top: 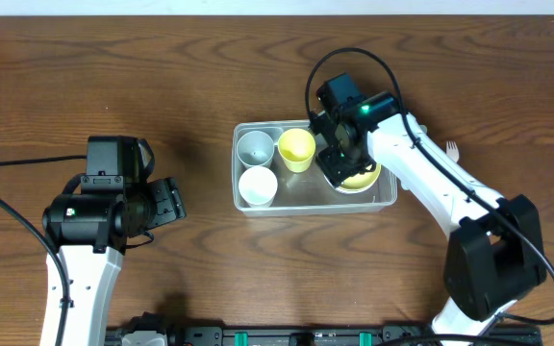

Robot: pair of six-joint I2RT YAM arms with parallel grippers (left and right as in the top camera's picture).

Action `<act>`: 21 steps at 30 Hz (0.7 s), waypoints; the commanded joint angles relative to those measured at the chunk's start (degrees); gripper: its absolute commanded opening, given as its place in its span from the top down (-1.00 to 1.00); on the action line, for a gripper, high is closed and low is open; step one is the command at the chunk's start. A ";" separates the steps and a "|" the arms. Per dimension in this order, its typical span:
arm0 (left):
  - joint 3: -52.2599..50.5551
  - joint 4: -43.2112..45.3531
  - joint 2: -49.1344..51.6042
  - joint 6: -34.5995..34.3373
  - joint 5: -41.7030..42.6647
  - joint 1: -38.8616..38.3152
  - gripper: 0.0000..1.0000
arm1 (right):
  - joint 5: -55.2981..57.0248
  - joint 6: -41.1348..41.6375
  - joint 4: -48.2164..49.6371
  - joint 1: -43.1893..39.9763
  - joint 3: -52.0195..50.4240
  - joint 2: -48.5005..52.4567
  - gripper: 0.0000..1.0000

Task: Pack container
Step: 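Place the yellow bowl onto the stacked bowls and release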

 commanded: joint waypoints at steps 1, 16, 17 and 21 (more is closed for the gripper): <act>-0.13 -0.22 0.11 -0.33 -0.83 0.28 -0.49 | 6.29 4.76 0.17 -0.70 3.08 -5.95 -0.29; -0.13 -1.20 0.11 -0.33 -0.85 0.28 -0.50 | 7.82 11.89 -0.79 -27.76 9.94 -24.68 -0.79; -0.13 -1.18 0.11 -0.33 -0.83 0.28 -0.50 | 6.43 11.87 -1.86 -30.51 9.70 -23.98 -0.79; -0.13 -1.16 0.11 -0.33 -0.85 0.28 -0.49 | 3.39 11.78 -5.27 -37.44 8.07 -19.52 -0.79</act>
